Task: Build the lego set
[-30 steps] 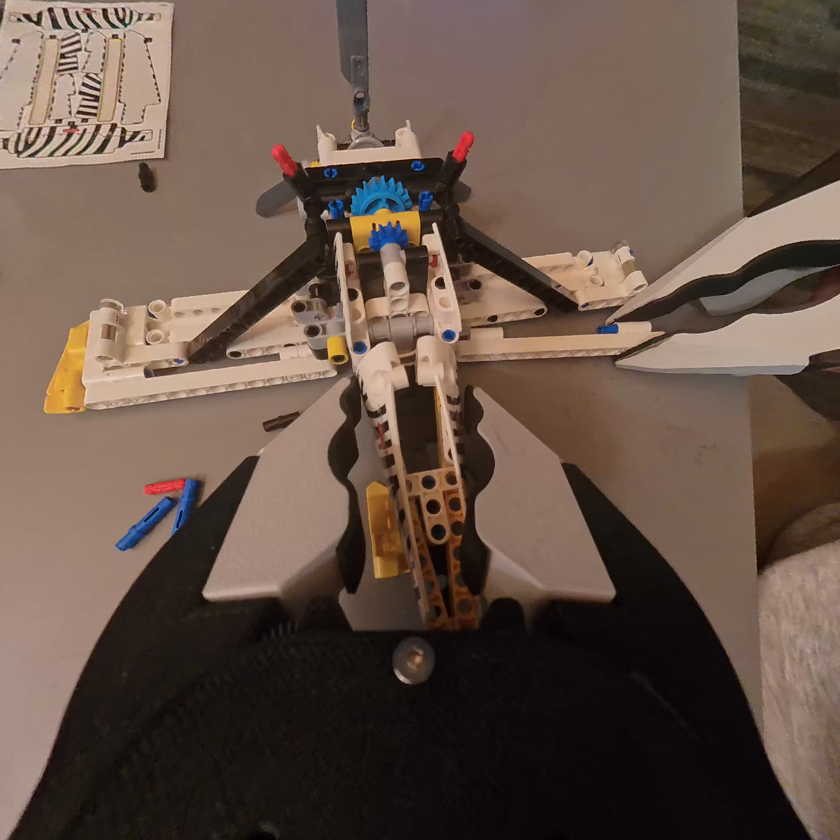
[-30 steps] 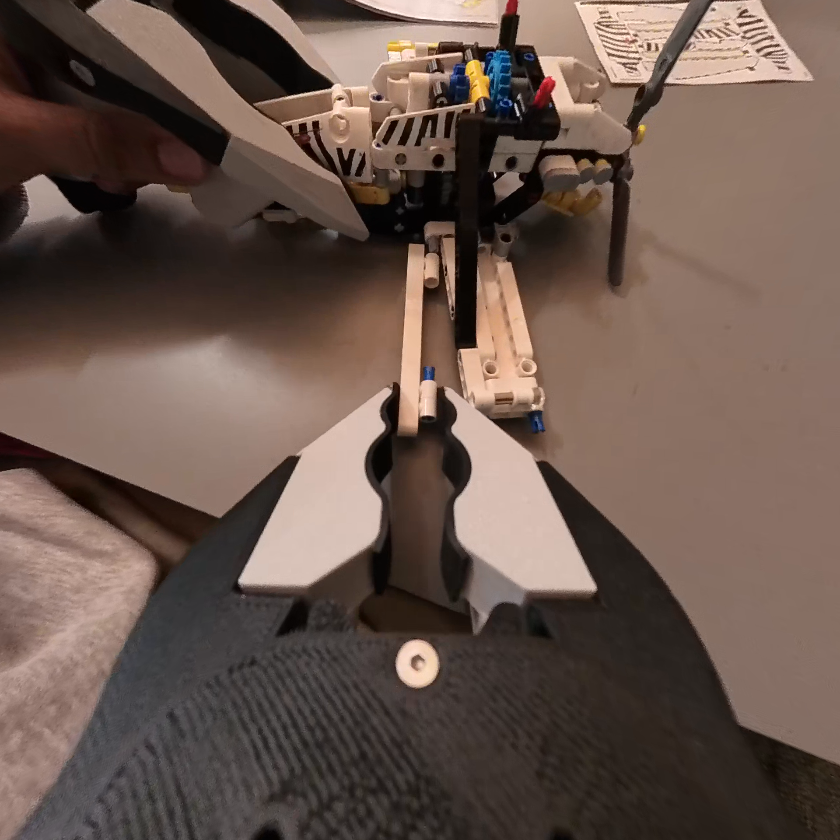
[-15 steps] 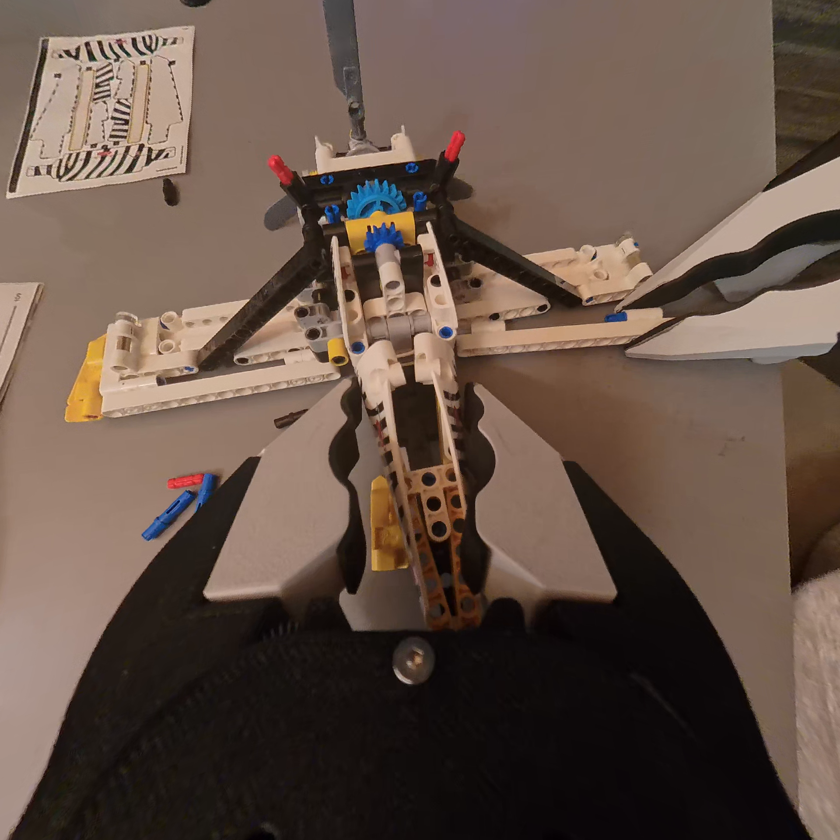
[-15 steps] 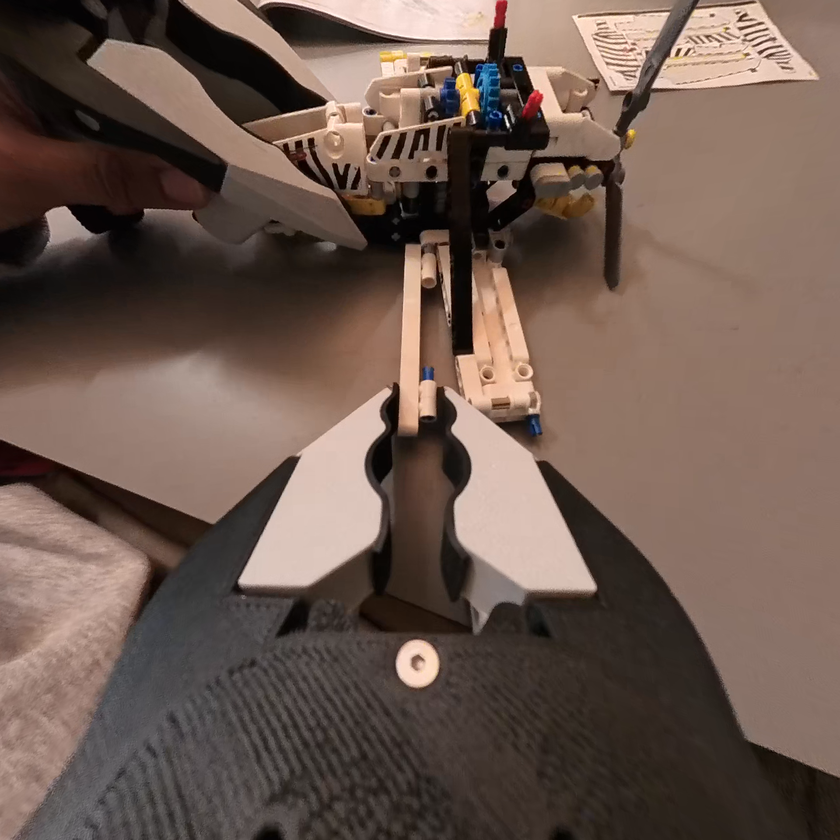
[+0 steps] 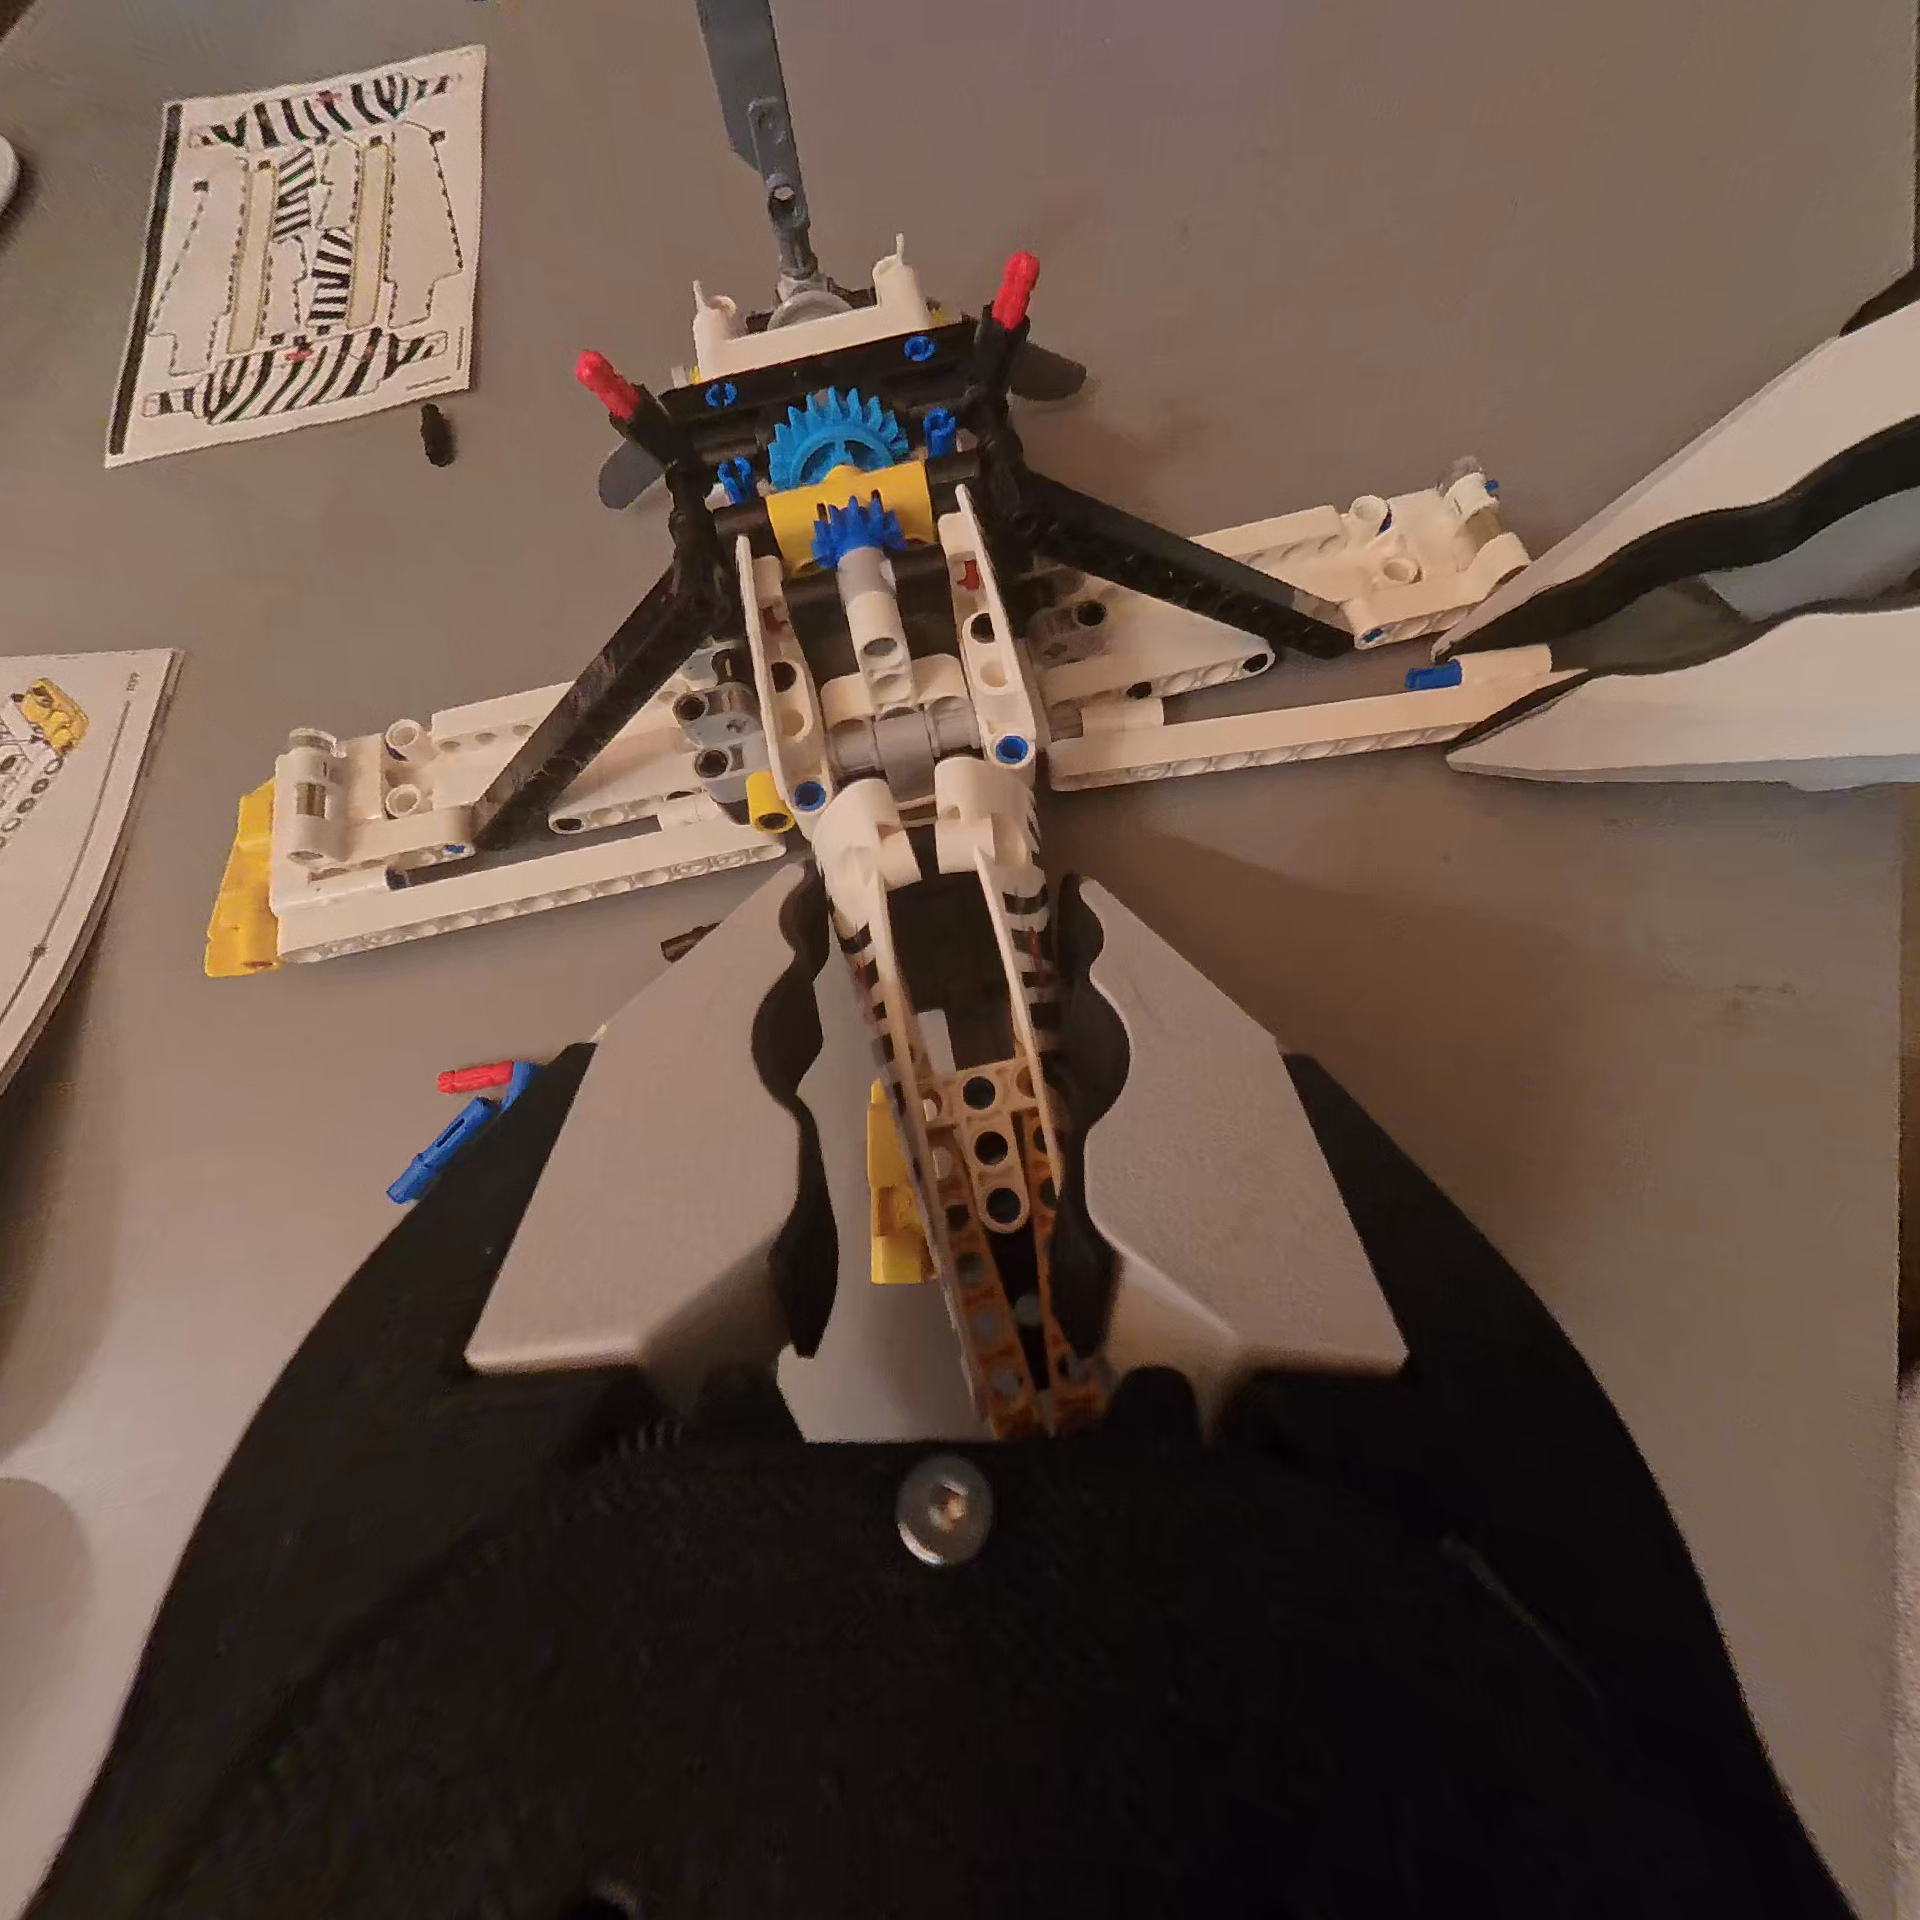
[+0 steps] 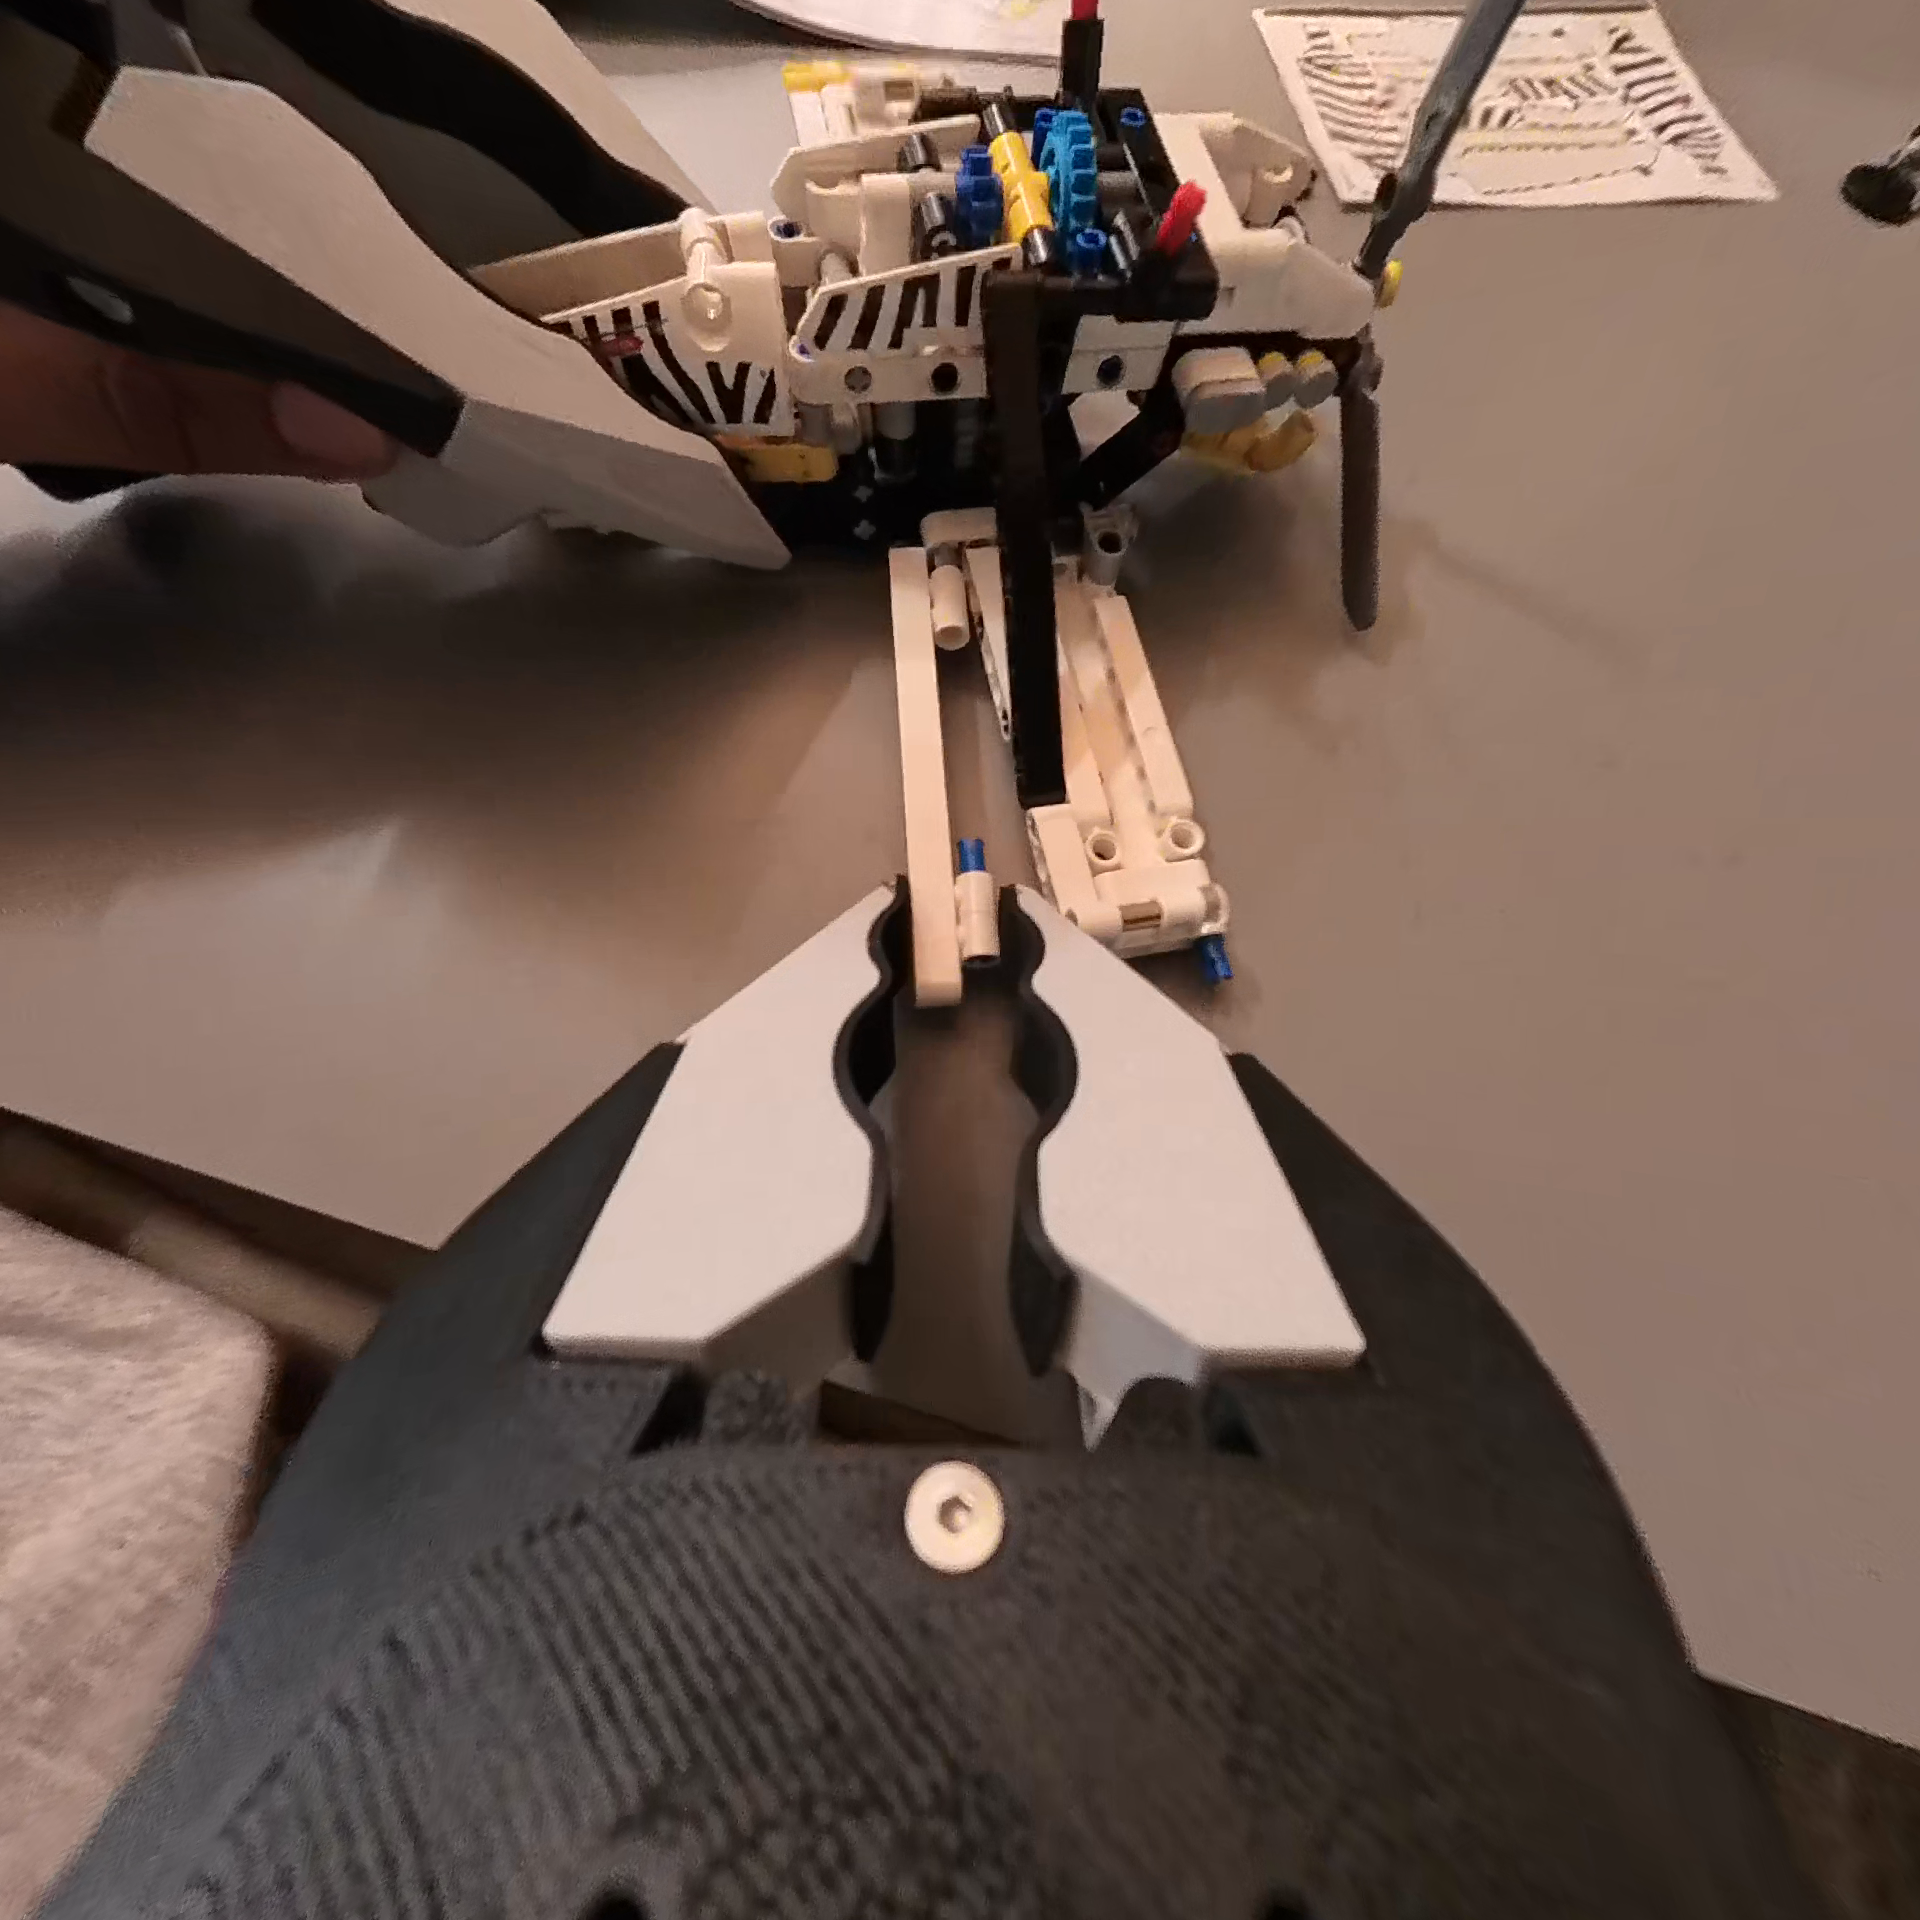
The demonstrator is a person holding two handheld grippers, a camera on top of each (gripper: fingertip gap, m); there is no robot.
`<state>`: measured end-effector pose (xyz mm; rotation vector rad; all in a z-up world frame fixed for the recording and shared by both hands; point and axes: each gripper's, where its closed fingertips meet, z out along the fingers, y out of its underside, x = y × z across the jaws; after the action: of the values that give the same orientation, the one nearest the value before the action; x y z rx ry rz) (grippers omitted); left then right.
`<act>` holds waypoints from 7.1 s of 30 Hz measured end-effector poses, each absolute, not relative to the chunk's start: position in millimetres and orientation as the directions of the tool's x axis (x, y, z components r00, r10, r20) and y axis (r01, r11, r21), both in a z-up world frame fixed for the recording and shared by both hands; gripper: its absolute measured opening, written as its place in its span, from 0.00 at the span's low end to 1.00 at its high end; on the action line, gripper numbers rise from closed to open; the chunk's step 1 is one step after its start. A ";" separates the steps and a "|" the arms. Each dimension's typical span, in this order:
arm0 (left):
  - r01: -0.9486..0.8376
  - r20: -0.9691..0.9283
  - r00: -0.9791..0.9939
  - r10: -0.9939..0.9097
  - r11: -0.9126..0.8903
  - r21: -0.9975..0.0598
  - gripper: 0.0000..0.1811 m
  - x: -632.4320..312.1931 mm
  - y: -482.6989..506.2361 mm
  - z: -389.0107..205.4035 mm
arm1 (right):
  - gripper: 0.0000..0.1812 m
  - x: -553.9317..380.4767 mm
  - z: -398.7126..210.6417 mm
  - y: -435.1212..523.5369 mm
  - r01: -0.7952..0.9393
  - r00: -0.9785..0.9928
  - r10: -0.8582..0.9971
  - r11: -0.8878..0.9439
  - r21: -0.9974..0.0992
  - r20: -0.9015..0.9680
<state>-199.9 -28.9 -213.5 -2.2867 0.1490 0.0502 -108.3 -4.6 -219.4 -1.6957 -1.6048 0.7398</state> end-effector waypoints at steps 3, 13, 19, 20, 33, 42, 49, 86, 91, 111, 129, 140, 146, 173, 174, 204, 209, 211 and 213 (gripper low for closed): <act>-0.120 -0.079 0.993 -0.092 -0.652 -0.749 0.23 -200.1 -29.0 -213.3 | 0.08 -109.2 -218.8 -4.3 0.598 0.081 0.992 0.027 -0.801 0.094; -0.109 -0.069 0.994 -0.086 -0.641 -0.759 0.23 -200.2 -28.6 -211.3 | 0.11 -101.3 -210.6 -4.4 0.535 0.102 0.980 0.093 -0.840 0.173; -0.109 -0.072 0.994 -0.084 -0.639 -0.762 0.22 -201.0 -28.6 -210.9 | 0.15 -88.5 -215.2 -4.3 0.564 0.106 0.988 0.035 -0.825 0.114; -0.109 -0.073 0.994 -0.083 -0.638 -0.762 0.22 -201.1 -28.5 -210.8 | 0.16 -86.8 -217.5 -3.8 0.572 0.107 0.990 0.010 -0.820 0.087; -0.132 -0.099 0.991 -0.088 -0.633 -0.763 0.22 -201.1 -27.6 -211.6 | 0.04 -92.7 -220.8 -7.4 0.609 0.071 0.997 -0.036 -0.793 0.009; -0.201 -0.178 0.978 -0.105 -0.693 -0.692 0.28 -204.5 -29.9 -221.9 | 0.03 -92.4 -218.0 -5.2 0.565 0.055 0.998 -0.025 -0.825 0.008; -0.229 -0.209 0.971 -0.113 -0.679 -0.697 0.39 -209.1 -27.4 -186.4 | 0.04 -94.5 -219.1 -3.7 0.565 0.045 0.999 -0.016 -0.825 0.012; -0.392 -0.360 0.916 -0.177 -0.590 -0.706 0.08 -227.1 45.5 -96.8 | 0.03 -99.5 -208.5 0.0 0.457 0.013 0.997 0.063 -0.887 0.077; -0.031 0.034 0.995 -0.098 -0.599 -0.800 0.30 -227.7 -9.4 -139.9 | 0.03 -97.3 -207.0 -2.6 0.451 0.032 0.996 0.064 -0.890 0.088; -0.064 0.101 0.974 -0.204 -0.669 -0.740 0.37 -197.1 -23.1 -215.7 | 0.03 -100.2 -204.4 4.3 0.413 0.035 0.999 0.007 -0.911 0.024; -0.148 -0.043 0.985 -0.168 -0.683 -0.715 0.26 -208.9 -20.0 -223.0 | 0.03 -111.1 -209.8 5.9 0.481 0.009 1.000 0.004 -0.877 0.009; -0.156 -0.059 0.985 -0.164 -0.682 -0.714 0.27 -209.8 -20.2 -223.4 | 0.04 -113.3 -209.9 7.4 0.484 0.022 1.000 -0.001 -0.875 0.011; -0.172 -0.092 0.984 -0.153 -0.676 -0.716 0.29 -211.1 -19.6 -223.1 | 0.04 -108.8 -209.9 5.9 0.500 0.028 0.997 0.051 -0.865 0.075; -0.169 -0.094 0.985 -0.148 -0.671 -0.722 0.31 -211.8 -19.2 -223.1 | 0.05 -108.5 -218.7 6.2 0.581 0.021 1.000 -0.002 -0.814 0.012; -0.170 -0.096 0.985 -0.146 -0.671 -0.722 0.31 -212.1 -19.2 -223.1 | 0.04 -108.1 -218.6 4.9 0.580 0.016 1.000 -0.001 -0.814 0.010; -0.116 0.260 0.795 -0.548 -0.558 -0.821 0.36 -84.1 -53.6 -172.9 | 0.03 -83.1 -136.5 -38.8 0.211 -0.388 0.888 -0.173 -0.962 -0.245; -0.155 0.249 0.790 -0.560 -0.576 -0.803 0.21 -73.0 -54.9 -183.6 | 0.03 -89.9 -136.1 -45.0 0.212 -0.397 0.886 -0.166 -0.963 -0.240; -0.134 0.268 0.790 -0.552 -0.582 -0.802 0.06 -72.6 -54.2 -183.9 | 0.03 -92.8 -135.1 -47.7 0.208 -0.397 0.884 -0.174 -0.963 -0.246; -0.077 0.316 0.779 -0.541 -0.584 -0.808 0.05 -72.8 -53.0 -179.0 | 0.03 -95.0 -129.9 -47.7 0.179 -0.389 0.887 -0.191 -0.965 -0.248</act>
<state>-72.8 -53.0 -179.0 -2.1211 0.4590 -0.6961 -95.0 -47.7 -129.9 -1.2565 -1.5105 1.6317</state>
